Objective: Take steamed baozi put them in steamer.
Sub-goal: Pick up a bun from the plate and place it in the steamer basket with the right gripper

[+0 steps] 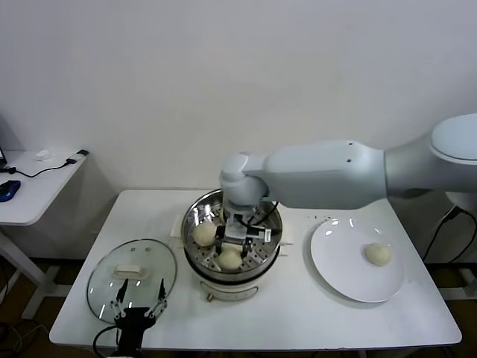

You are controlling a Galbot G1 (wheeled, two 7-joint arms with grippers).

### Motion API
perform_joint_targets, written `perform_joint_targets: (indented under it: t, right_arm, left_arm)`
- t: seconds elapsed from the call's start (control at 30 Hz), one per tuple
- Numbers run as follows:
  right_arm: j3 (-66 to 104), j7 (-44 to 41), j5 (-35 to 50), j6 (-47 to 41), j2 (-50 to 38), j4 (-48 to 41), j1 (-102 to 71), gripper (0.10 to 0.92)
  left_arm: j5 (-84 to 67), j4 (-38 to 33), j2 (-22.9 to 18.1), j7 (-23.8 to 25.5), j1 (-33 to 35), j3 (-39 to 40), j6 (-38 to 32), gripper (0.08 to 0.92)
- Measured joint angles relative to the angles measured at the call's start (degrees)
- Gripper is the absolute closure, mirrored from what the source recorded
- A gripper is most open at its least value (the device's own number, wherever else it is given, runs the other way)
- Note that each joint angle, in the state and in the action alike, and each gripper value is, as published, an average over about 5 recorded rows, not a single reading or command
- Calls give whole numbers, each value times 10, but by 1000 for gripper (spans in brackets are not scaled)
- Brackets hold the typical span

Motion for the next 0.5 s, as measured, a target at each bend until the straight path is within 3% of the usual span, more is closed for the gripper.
perform_joint_targets:
  t: [0.13, 0.37, 0.5]
  right_arm:
    - [-2, 3, -4, 5, 10, -13, -11, 388]
    - [-5, 5, -2, 19, 16, -27, -15, 220]
    - [1, 1, 5, 26, 12, -29, -7, 204]
  left_arm:
    - [0, 1, 0, 0, -1, 1, 0, 177]
    - [1, 1, 0, 0, 0, 1, -1, 177]
    - [1, 1, 0, 0, 1, 0, -2, 177]
